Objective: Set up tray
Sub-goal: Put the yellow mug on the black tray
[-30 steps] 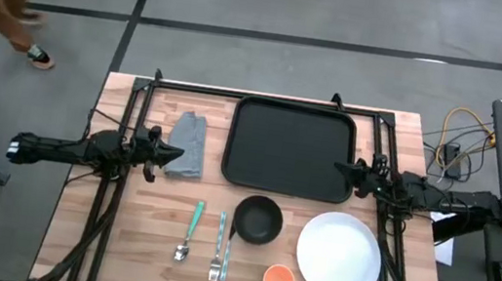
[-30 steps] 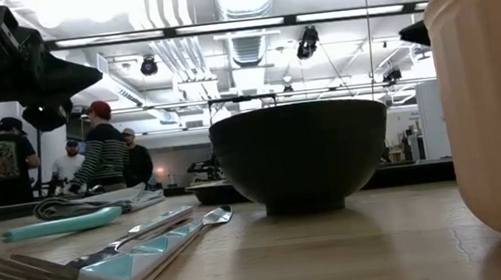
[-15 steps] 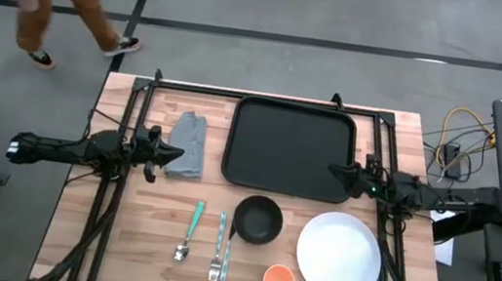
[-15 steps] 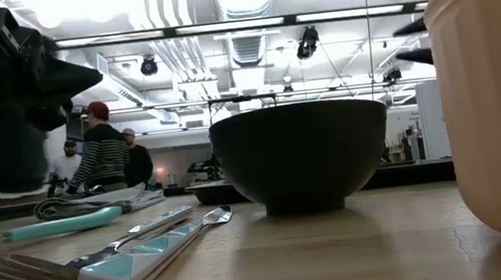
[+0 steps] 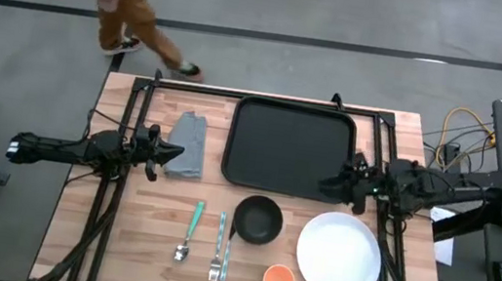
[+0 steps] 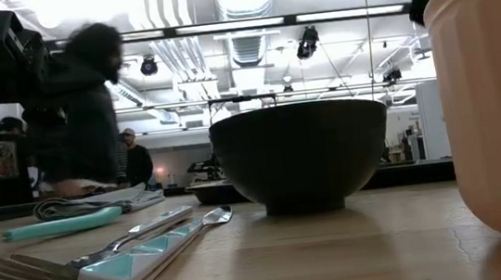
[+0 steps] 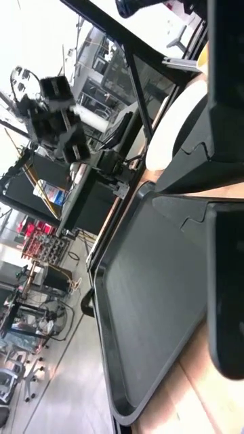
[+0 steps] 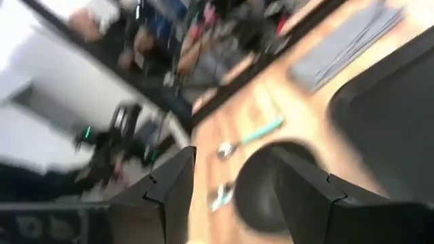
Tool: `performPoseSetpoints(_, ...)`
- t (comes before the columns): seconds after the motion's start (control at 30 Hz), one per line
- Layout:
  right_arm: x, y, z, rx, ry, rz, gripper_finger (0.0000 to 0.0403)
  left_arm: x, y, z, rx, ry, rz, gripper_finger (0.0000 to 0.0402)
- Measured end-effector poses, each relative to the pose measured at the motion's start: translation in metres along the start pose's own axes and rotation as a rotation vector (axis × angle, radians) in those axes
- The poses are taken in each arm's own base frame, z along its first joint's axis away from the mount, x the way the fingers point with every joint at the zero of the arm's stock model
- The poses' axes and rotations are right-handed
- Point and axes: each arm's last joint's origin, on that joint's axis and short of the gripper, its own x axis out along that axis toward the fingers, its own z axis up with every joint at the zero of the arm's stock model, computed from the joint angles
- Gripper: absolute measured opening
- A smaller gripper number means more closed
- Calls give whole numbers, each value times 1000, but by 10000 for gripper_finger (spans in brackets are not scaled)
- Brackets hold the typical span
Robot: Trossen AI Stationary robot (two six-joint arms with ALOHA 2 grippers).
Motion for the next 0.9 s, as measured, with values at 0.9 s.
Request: performPoseSetpoints(0.9,132,118,-118,-106,908,-212,275,0,0,0,0,-1,0,0)
